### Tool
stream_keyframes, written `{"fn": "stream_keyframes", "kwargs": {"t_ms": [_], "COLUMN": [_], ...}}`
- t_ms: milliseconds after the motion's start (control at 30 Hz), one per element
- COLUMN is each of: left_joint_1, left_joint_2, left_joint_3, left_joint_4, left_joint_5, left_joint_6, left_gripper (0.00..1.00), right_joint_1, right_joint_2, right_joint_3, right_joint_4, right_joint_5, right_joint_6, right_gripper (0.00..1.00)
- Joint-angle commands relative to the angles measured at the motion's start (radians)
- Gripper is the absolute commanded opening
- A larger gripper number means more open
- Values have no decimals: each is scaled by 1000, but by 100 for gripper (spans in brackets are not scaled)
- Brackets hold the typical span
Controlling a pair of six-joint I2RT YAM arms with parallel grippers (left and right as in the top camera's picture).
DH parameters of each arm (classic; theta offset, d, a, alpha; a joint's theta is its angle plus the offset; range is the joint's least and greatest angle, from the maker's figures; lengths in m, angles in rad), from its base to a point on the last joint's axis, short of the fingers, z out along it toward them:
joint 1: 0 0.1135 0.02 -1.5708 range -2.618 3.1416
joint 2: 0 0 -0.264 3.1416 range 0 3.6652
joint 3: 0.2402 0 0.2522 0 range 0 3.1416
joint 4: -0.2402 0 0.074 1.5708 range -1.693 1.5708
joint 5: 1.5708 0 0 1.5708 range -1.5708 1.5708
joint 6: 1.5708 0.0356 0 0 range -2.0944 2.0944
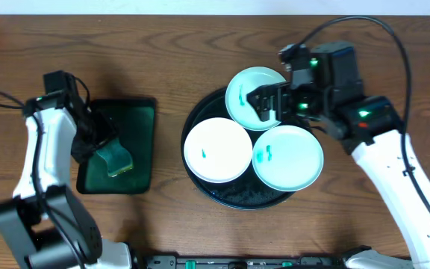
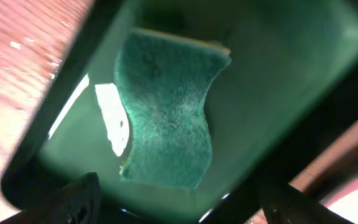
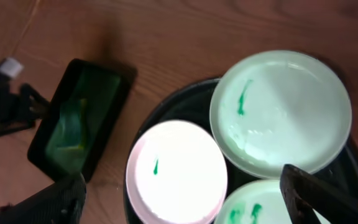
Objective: Clean dirty plates on tray and stack at the side
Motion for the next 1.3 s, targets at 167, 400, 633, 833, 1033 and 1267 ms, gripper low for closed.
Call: {"fn": "stream_keyframes", "kwargs": {"t_ms": [167, 400, 633, 833, 1033, 1267], "left_joint_1": [-2, -2, -2, -2, -2, -14], "left_joint_2": [168, 213, 209, 132, -75, -230], "left_joint_3": [-32, -32, -30, 7, 10, 10], "left_joint_4": [41, 63, 56, -26, -51, -51], "left_joint_5": [-6, -6, -5, -5, 69, 182], "left_joint_6": [71, 80, 79, 80, 76, 76], "left_gripper": [80, 50, 7, 7, 7, 7], "right_joint_1": [26, 45, 83, 86, 88, 110], "right_joint_2": [35, 111, 252, 381, 425, 499], "right_joint_3": [36, 35, 35, 35, 35, 35], "right_joint_4": [14, 14, 48, 89, -14, -60], "right_joint_5": [91, 89, 167, 93, 85, 64], "right_joint_6": [42, 42, 34, 34, 24, 5], "right_gripper": [99, 99, 86, 64, 51, 47]}}
